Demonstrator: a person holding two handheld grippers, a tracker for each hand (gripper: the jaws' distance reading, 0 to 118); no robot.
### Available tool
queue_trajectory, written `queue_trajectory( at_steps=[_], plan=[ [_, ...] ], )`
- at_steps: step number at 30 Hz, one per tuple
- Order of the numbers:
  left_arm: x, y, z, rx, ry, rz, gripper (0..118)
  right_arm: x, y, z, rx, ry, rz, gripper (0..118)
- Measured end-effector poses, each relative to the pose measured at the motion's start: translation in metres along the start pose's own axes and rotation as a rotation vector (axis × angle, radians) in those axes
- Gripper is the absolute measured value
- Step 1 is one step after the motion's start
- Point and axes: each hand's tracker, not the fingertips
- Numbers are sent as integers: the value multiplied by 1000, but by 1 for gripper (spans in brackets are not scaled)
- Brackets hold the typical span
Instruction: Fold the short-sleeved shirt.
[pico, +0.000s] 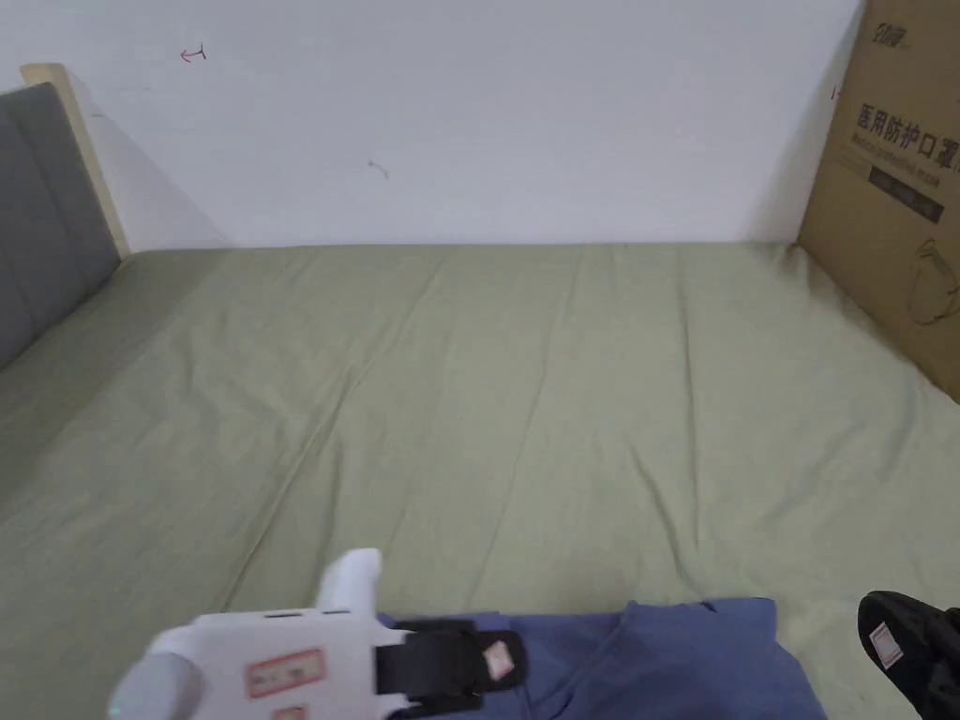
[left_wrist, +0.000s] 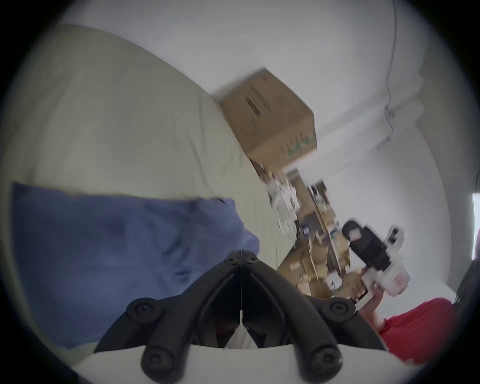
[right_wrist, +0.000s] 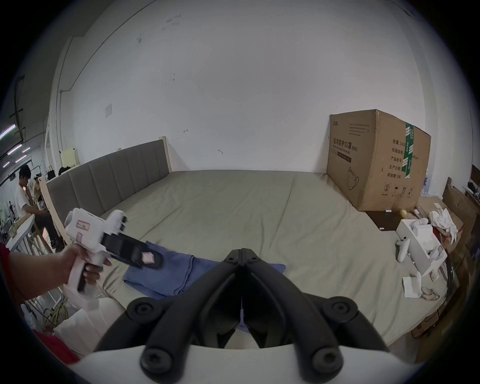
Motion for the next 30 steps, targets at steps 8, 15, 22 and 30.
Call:
queue_trajectory(
  at_steps=[8,15,22,30],
  plan=[
    [-97,23,104,102,115,214,106,-20,-1,-29,-104,77,-77,0],
    [-152,5,87,0,-58,446,118,-46,11,-39,-124,101,-17,0],
    [-181,10,17,0,-269,467,84,-59,5,-45,-165,107,22,0],
    [-141,-13,12,-57,93,318,8,-60,0,-49,-191,115,6,0]
  ],
)
